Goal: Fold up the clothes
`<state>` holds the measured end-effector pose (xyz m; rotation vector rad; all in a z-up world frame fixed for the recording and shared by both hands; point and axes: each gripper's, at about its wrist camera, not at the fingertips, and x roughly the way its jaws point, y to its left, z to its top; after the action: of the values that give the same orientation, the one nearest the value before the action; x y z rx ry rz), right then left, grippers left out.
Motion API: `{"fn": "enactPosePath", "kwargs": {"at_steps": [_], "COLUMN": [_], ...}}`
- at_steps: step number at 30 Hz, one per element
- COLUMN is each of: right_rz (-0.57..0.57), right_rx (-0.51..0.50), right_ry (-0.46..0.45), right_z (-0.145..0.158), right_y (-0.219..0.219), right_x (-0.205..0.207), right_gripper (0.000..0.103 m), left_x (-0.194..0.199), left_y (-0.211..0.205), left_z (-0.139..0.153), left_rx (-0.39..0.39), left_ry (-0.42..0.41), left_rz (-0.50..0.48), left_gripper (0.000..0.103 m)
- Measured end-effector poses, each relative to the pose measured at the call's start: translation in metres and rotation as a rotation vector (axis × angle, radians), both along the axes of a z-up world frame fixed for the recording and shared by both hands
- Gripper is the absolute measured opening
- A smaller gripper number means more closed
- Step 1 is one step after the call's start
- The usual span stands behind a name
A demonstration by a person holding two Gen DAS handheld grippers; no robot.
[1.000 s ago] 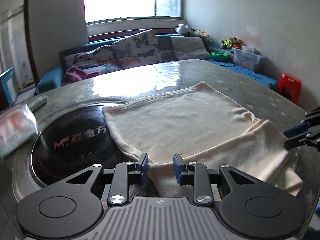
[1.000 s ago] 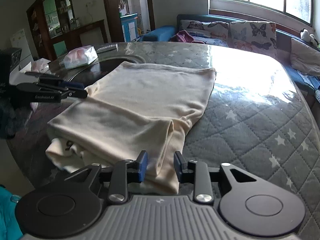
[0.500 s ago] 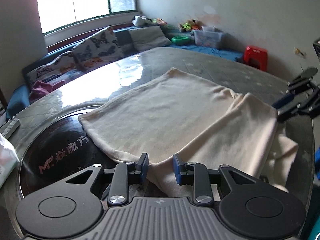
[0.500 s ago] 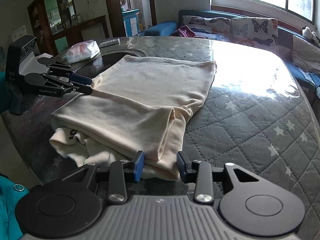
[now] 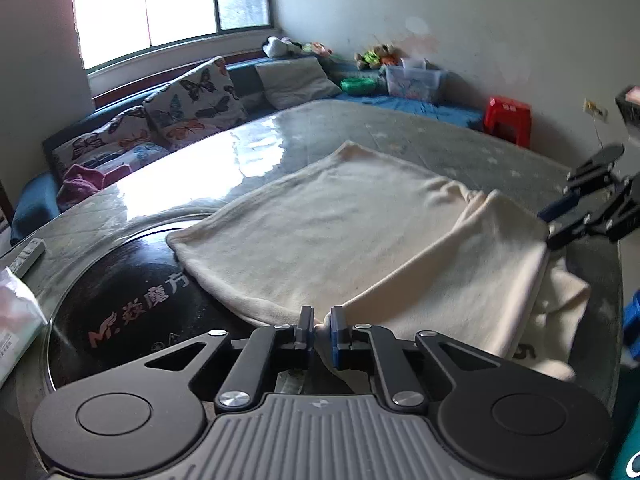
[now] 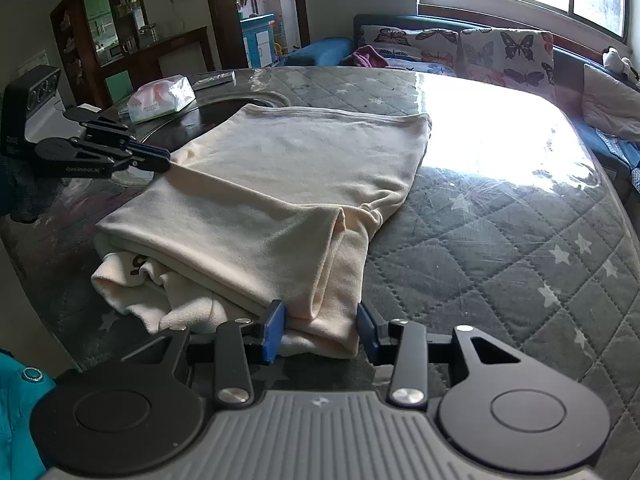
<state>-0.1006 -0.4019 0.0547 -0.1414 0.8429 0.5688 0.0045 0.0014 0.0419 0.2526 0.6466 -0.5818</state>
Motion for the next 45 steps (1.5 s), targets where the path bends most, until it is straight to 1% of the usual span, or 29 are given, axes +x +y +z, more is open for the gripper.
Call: {"fn": "enactPosePath", "kwargs": {"at_steps": [2,5,7,10,13,16,19,22,24,25,26,29,34,38,39,41,45], "right_rz": [0.002,-0.001,0.000,0.003,0.006,0.014,0.033,0.037,0.030,0.025,0.021,0.009,-0.017,-0.027,-0.027,-0.018,0.034], "right_rx": [0.002,0.006,0.006,0.002,0.008,0.028,0.018,0.011,0.017,0.016,0.013,0.014,0.027,0.024,0.021,0.030,0.037], "right_ry": [0.000,0.001,-0.001,-0.007,-0.051,-0.106,-0.123,-0.109,-0.102,-0.102,-0.104,-0.125,-0.176,-0.122,-0.124,-0.140,-0.176], "right_z": [-0.001,-0.002,-0.002,0.000,0.012,0.025,0.025,0.014,0.008,0.006,0.004,0.003,0.008,-0.003,-0.003,0.004,0.019], "right_y": [-0.001,-0.001,-0.001,0.000,0.001,0.005,0.016,0.026,0.030,0.031,0.033,0.035,0.034,0.033,0.032,0.030,0.032], "right_x": [0.000,0.002,0.002,0.003,0.002,0.006,0.016,0.030,0.037,0.040,0.042,0.043,0.043,0.051,0.051,0.047,0.036], "right_gripper": [0.041,0.042,0.043,0.043,0.042,0.039,0.033,0.027,0.024,0.021,0.014,0.004,0.003,0.005,0.005,0.009,0.009], "left_x": [-0.001,-0.001,-0.002,-0.005,-0.008,-0.008,-0.010,-0.013,-0.015,-0.015,-0.015,-0.016,-0.021,-0.025,-0.025,-0.025,-0.029], "left_y": [0.004,0.008,0.006,0.004,-0.001,-0.001,0.000,0.001,0.002,0.002,0.002,0.003,0.006,0.005,0.005,0.005,0.001], "left_z": [0.001,-0.007,-0.012,-0.010,-0.005,-0.006,-0.008,-0.008,-0.009,-0.009,-0.009,-0.009,-0.008,-0.012,-0.011,-0.009,-0.001], "left_rx": [-0.019,-0.020,-0.002,-0.013,-0.016,-0.024,-0.029,-0.041,-0.048,-0.049,-0.050,-0.061,-0.085,-0.075,-0.078,-0.085,-0.096], "left_ry": [0.001,0.024,0.024,0.018,-0.005,-0.009,-0.006,-0.011,-0.012,-0.012,-0.012,-0.016,-0.016,-0.009,-0.006,0.001,-0.007], "left_rz": [0.023,0.054,0.065,0.078,0.074,0.087,0.112,0.131,0.137,0.141,0.144,0.160,0.187,0.202,0.205,0.209,0.217], "left_gripper": [0.008,0.008,0.008,0.008,0.008,0.008,0.008,0.008,0.008,0.008,0.008,0.008,0.008,0.008,0.008,0.010,0.012]}}
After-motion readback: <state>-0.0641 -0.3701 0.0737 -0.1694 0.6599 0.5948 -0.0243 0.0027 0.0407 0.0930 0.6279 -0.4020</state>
